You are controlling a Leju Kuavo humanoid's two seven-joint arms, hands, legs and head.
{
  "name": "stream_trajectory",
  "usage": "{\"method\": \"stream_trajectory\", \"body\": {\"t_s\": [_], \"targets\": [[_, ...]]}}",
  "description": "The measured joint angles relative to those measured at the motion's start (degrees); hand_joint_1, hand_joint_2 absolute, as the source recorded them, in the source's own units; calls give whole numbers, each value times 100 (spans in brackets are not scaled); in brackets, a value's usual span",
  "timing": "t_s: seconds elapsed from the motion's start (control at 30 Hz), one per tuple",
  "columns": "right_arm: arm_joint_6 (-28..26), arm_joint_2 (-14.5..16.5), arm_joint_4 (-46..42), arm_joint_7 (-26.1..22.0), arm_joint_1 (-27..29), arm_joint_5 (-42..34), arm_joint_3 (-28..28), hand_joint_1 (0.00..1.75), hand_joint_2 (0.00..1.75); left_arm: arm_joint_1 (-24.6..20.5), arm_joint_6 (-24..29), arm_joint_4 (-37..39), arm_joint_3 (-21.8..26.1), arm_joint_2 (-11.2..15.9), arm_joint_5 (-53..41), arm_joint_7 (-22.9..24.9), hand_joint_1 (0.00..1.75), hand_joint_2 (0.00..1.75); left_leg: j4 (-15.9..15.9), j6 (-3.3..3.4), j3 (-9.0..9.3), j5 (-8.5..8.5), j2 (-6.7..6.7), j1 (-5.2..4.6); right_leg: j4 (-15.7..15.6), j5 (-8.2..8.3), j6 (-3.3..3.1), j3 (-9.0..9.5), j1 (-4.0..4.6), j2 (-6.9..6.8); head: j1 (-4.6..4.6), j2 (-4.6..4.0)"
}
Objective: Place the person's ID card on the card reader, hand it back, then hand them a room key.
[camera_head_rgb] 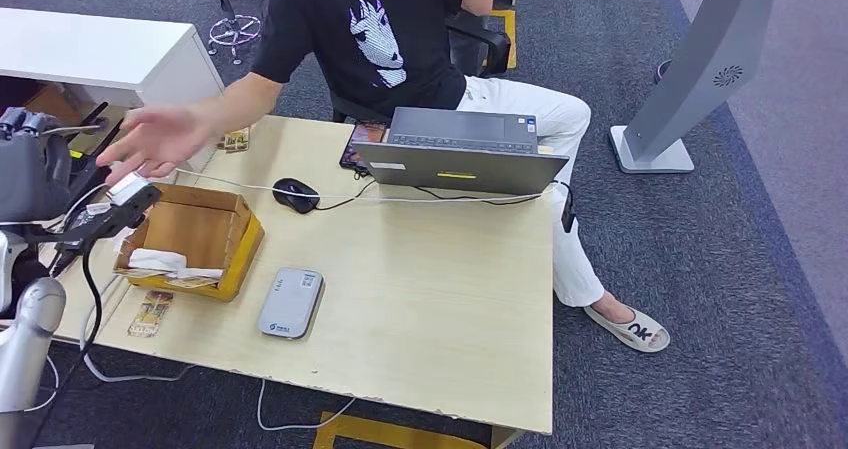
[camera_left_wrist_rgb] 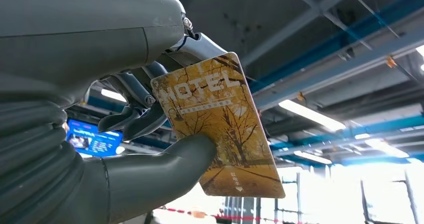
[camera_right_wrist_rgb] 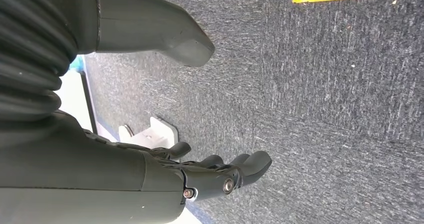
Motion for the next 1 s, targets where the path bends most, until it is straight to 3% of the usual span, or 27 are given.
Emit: {"method": "stream_trajectory", "body": {"t_s": [0.57, 0.7, 0.83, 1.0], "targets": [[15, -2, -17, 140, 0, 47, 1, 0, 175, -94, 320, 126, 156, 25, -5, -14, 171, 175, 0, -1, 0, 0, 1, -1, 0, 0, 0, -2, -1, 1, 0, 0], [48, -2, -31, 222, -2, 168, 0, 0, 175, 3, 843, 151, 136, -154, -228, -112, 0, 175, 0, -1, 0, 0, 1, -1, 0, 0, 0, -3, -2, 2, 0, 0], [78, -2, -47, 222, -17, 291, 1, 0, 175, 48, 1292, 154, 63, -422, -382, -153, 0, 175, 1, 0, -1, 0, 1, -4, -1, 0, 0, -3, -3, 2, 1, 0], [84, -2, -52, 217, -42, 380, 0, 0, 175, 50, 1341, 154, -18, -633, -427, -155, 0, 175, 1, 0, 1, 0, 9, -6, -1, 1, 0, -4, -4, 6, 1, 0]]}}
